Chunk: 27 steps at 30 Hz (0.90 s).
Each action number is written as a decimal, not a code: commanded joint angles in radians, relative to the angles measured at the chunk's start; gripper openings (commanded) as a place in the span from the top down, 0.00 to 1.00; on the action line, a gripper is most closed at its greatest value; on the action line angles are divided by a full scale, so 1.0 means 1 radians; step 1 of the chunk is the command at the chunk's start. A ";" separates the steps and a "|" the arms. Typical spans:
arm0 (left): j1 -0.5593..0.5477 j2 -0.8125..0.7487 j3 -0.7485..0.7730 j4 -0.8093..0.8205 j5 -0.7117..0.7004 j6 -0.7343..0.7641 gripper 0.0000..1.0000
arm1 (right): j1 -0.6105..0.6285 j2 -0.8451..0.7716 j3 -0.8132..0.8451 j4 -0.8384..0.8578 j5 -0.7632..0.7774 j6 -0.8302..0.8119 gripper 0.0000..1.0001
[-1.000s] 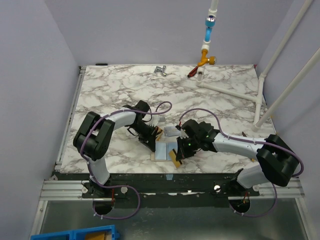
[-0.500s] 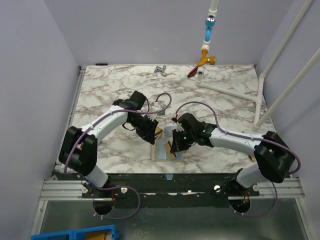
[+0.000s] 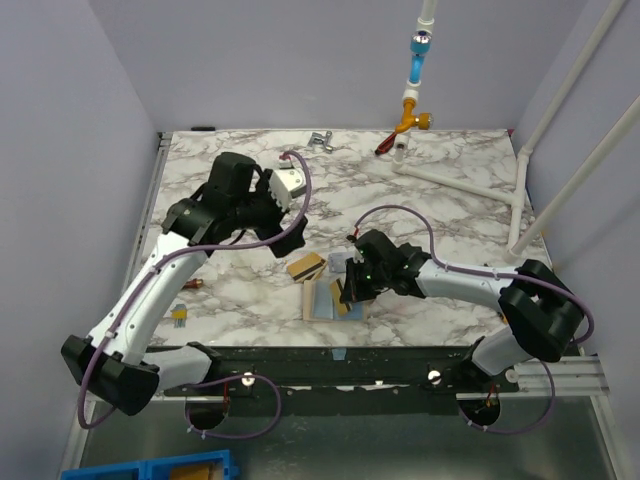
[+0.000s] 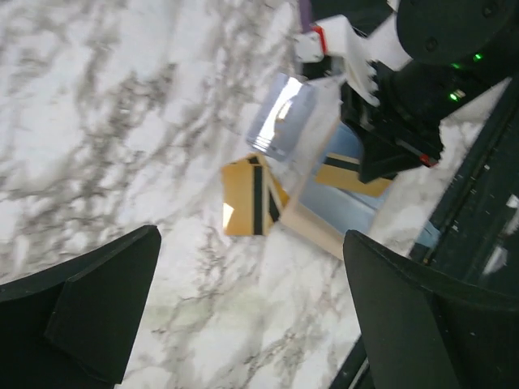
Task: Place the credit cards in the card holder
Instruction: Open the card holder at the center of the board.
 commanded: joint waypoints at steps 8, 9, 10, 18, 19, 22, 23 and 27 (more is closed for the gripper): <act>-0.043 -0.106 -0.201 0.201 -0.033 0.073 0.02 | 0.011 0.025 -0.027 0.073 0.061 0.041 0.99; -0.054 -0.095 -0.222 0.201 0.005 0.097 0.02 | 0.011 0.027 -0.029 0.071 0.068 0.044 0.99; -0.064 -0.074 -0.247 0.209 0.028 0.104 0.02 | 0.012 0.033 -0.029 0.070 0.069 0.048 0.99; -0.240 0.057 -0.363 0.250 -0.106 0.478 0.02 | 0.011 0.081 -0.012 0.073 0.024 0.046 0.99; -0.258 0.071 -0.369 0.250 -0.125 0.528 0.02 | 0.011 0.087 -0.011 0.072 0.019 0.047 0.99; -0.298 0.106 -0.400 0.245 -0.163 0.685 0.01 | 0.011 0.087 -0.022 0.083 0.008 0.056 0.99; -0.307 0.115 -0.411 0.250 -0.175 0.716 0.02 | 0.011 0.085 -0.026 0.085 0.007 0.058 0.99; -0.327 0.146 -0.447 0.263 -0.216 0.819 0.02 | 0.011 0.072 -0.034 0.085 0.008 0.062 0.99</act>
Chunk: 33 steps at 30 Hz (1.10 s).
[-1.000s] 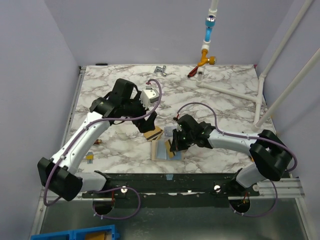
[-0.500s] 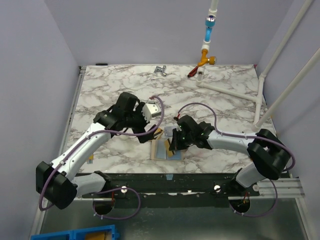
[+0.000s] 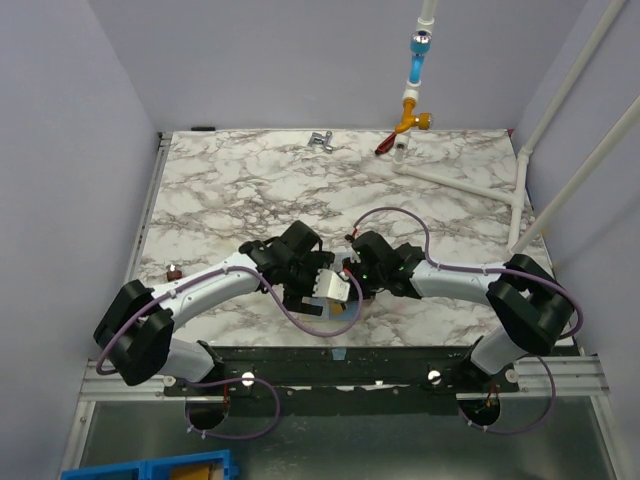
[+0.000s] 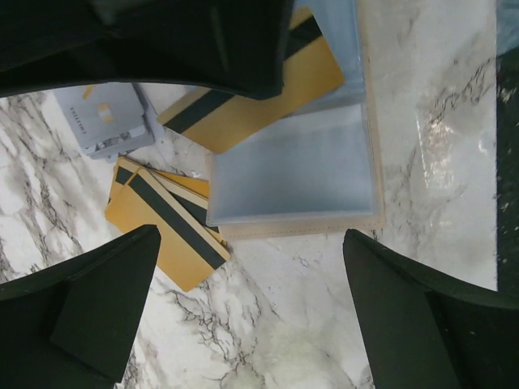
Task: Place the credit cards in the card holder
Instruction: Open the card holder at the center of the board.
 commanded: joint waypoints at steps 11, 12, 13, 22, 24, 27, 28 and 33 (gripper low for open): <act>-0.083 0.084 -0.068 0.035 -0.086 0.288 0.28 | -0.004 -0.043 -0.036 -0.031 0.003 0.004 0.99; -0.093 0.086 -0.072 0.023 -0.085 0.290 0.31 | -0.008 -0.053 -0.042 -0.034 0.008 0.002 0.99; -0.099 0.089 -0.073 0.014 -0.080 0.291 0.35 | -0.011 -0.067 -0.048 -0.037 0.011 0.000 0.99; -0.177 0.133 -0.056 0.007 -0.070 0.243 0.64 | -0.033 -0.158 -0.085 -0.083 0.044 -0.007 0.99; -0.185 0.149 -0.044 0.023 -0.080 0.237 0.67 | -0.037 -0.180 -0.092 -0.089 0.052 -0.003 0.99; -0.186 0.165 -0.026 0.026 -0.091 0.227 0.68 | -0.038 -0.205 -0.108 -0.081 0.061 0.010 0.99; -0.186 0.163 -0.028 0.028 -0.095 0.229 0.68 | -0.038 -0.206 -0.114 -0.068 0.059 0.019 0.99; -0.185 0.148 -0.027 0.015 -0.091 0.194 0.63 | -0.038 -0.147 -0.126 0.010 0.018 0.041 0.99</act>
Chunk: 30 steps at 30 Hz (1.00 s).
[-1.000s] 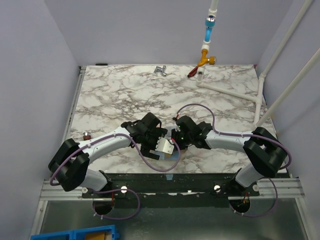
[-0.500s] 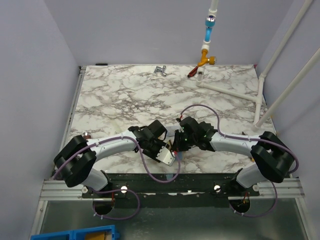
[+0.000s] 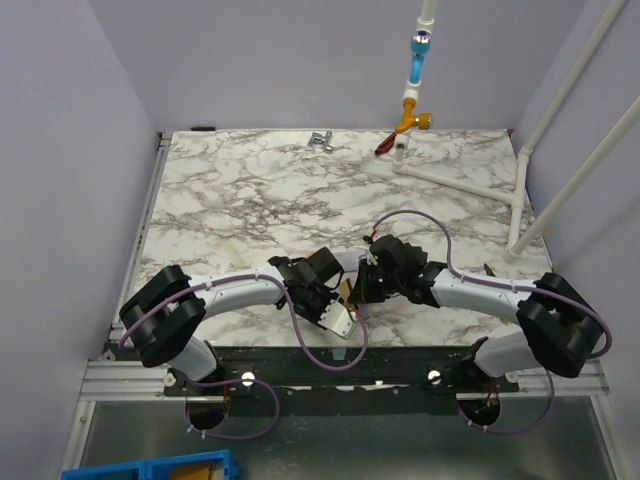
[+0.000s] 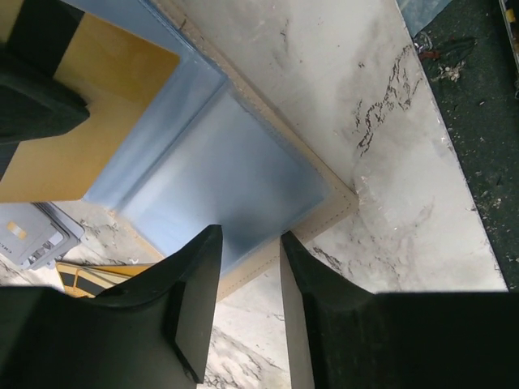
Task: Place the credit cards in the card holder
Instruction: Open the card holder at the center of the board.
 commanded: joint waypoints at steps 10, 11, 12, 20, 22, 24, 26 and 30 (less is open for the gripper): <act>-0.006 -0.045 0.013 -0.076 0.031 -0.024 0.52 | -0.003 0.086 0.000 0.084 -0.011 0.029 0.99; -0.010 -0.041 0.007 -0.071 0.026 -0.016 0.53 | -0.003 0.086 -0.004 0.087 -0.013 0.031 0.99; -0.015 -0.038 -0.003 -0.066 0.019 -0.006 0.54 | -0.002 0.085 -0.007 0.089 -0.011 0.035 0.99; -0.045 -0.025 -0.052 -0.016 -0.038 0.022 0.61 | -0.002 0.101 -0.008 0.123 -0.020 0.046 0.99; -0.047 -0.019 -0.054 -0.011 -0.045 0.014 0.62 | -0.002 0.098 -0.006 0.113 -0.020 0.041 0.96; -0.047 -0.018 -0.062 0.001 -0.051 0.009 0.63 | -0.003 0.080 -0.008 0.101 -0.004 0.038 0.85; -0.047 -0.018 -0.071 0.011 -0.056 0.009 0.64 | -0.004 0.062 -0.009 0.100 0.006 0.031 0.79; -0.047 -0.012 -0.075 0.024 -0.063 -0.005 0.67 | -0.003 0.045 -0.003 0.054 0.018 0.025 0.76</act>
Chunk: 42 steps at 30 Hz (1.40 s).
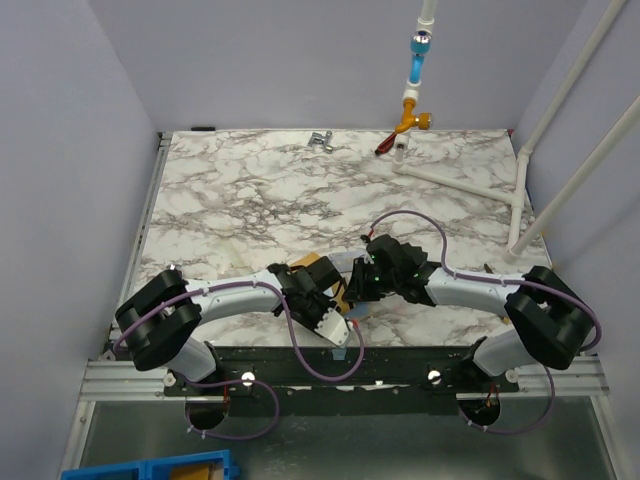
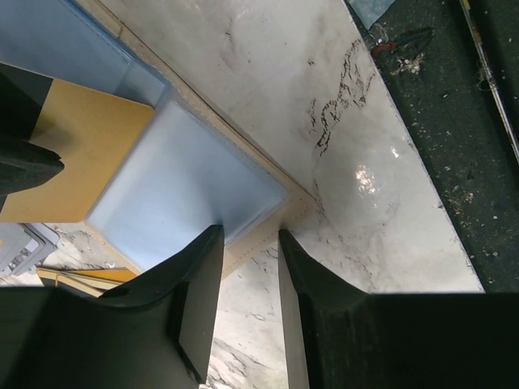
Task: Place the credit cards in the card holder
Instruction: Open the card holder at the center of the board, then insert the credit card into the card holder.
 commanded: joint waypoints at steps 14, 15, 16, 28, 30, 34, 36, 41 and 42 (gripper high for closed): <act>-0.004 0.025 -0.034 0.034 -0.040 -0.017 0.72 | -0.020 -0.060 0.043 -0.094 0.051 -0.042 0.79; -0.005 0.025 -0.036 0.036 -0.042 -0.016 0.72 | -0.024 -0.063 0.044 -0.095 0.053 -0.042 0.79; -0.004 0.025 -0.038 0.038 -0.042 -0.016 0.72 | -0.028 -0.066 0.043 -0.096 0.052 -0.043 0.79; -0.005 0.034 -0.047 0.052 -0.062 -0.026 0.75 | -0.035 -0.064 -0.018 -0.008 0.019 -0.007 0.99; -0.005 0.039 -0.043 0.056 -0.065 -0.034 0.76 | -0.036 -0.070 -0.045 0.036 0.015 0.010 0.99; -0.005 0.054 -0.028 0.056 -0.065 -0.062 0.79 | -0.043 -0.081 -0.089 0.075 0.014 0.033 0.99; -0.005 0.057 -0.028 0.061 -0.063 -0.074 0.79 | -0.052 -0.092 -0.110 0.090 0.017 0.048 0.99; -0.005 0.060 -0.037 0.077 -0.060 -0.102 0.81 | -0.061 -0.128 -0.179 0.169 0.022 0.100 0.99; -0.005 0.062 -0.039 0.077 -0.060 -0.104 0.81 | -0.065 -0.131 -0.191 0.183 0.019 0.111 0.99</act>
